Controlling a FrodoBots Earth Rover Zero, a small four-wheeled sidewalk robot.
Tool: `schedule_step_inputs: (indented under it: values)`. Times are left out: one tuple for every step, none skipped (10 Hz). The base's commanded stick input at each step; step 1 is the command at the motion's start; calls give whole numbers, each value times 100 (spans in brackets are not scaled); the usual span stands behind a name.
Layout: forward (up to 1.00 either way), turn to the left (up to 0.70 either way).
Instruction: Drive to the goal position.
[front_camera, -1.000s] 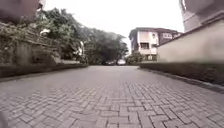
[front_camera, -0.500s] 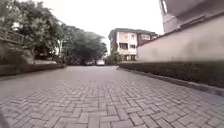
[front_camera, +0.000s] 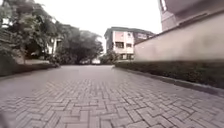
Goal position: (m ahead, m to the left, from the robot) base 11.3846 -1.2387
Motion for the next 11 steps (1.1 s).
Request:
schedule_step_inputs:
  values:
    - [70, 0]
    - [70, 0]
    - [70, 0]
    - [70, 0]
    - [70, 0]
    - [70, 0]
    - [70, 0]
    - [70, 0]
    - [70, 0]
    - [70, 0]
    - [70, 0]
